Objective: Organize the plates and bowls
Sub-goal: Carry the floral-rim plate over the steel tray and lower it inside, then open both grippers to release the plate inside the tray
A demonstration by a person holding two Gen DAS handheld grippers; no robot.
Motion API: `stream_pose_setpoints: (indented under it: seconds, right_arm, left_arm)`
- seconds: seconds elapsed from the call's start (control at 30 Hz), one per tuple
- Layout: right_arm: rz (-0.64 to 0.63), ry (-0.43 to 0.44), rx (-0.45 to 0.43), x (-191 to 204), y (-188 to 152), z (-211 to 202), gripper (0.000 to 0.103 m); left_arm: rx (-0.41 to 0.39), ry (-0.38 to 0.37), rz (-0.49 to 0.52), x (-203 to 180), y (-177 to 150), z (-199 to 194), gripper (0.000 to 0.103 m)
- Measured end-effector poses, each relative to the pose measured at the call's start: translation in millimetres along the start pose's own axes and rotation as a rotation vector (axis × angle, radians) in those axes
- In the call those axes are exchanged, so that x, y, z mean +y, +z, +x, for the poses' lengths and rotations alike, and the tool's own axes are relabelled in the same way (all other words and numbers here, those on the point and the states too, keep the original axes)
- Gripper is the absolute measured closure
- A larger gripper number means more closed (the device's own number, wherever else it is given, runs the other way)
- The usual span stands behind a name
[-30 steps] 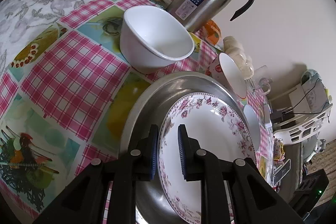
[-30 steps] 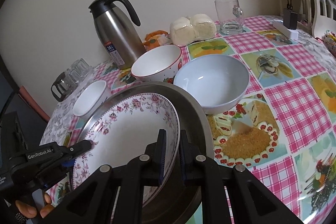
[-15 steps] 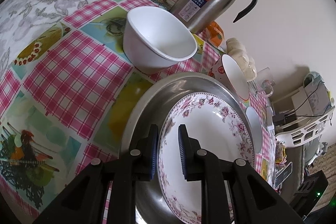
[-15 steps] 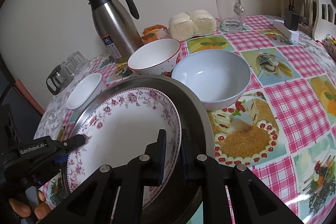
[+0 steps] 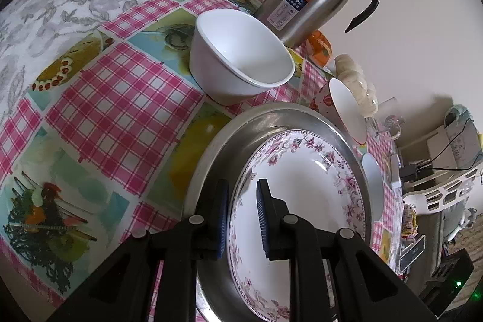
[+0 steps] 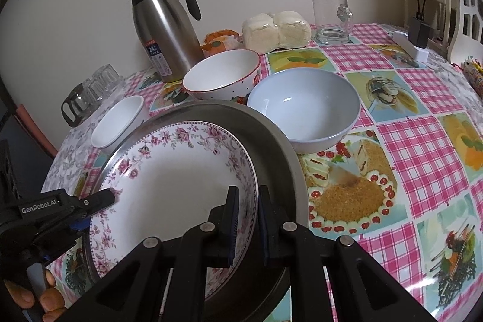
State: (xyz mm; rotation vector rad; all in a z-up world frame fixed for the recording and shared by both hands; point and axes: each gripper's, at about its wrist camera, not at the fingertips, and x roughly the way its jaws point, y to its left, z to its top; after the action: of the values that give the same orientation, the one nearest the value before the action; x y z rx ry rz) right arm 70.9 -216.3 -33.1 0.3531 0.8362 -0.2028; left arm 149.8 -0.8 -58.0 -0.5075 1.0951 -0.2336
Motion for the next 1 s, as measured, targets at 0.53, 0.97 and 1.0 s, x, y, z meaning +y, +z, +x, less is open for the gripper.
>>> stream_pose_setpoints:
  seconds: [0.53, 0.97, 1.0]
  right_arm:
    - [-0.016, 0.018, 0.031, 3.9, -1.5, 4.2, 0.087]
    - [-0.06, -0.028, 0.029, 6.9, 3.0, -5.2, 0.079]
    - [-0.063, -0.032, 0.024, 6.9, 3.7, -7.2, 0.079]
  left_arm:
    - [-0.01, 0.087, 0.045, -5.1, 0.7, -3.1, 0.084]
    - [0.022, 0.132, 0.139, -24.9, -3.9, -5.8, 0.061]
    - [0.019, 0.137, 0.146, -25.9, -3.7, -7.4, 0.059]
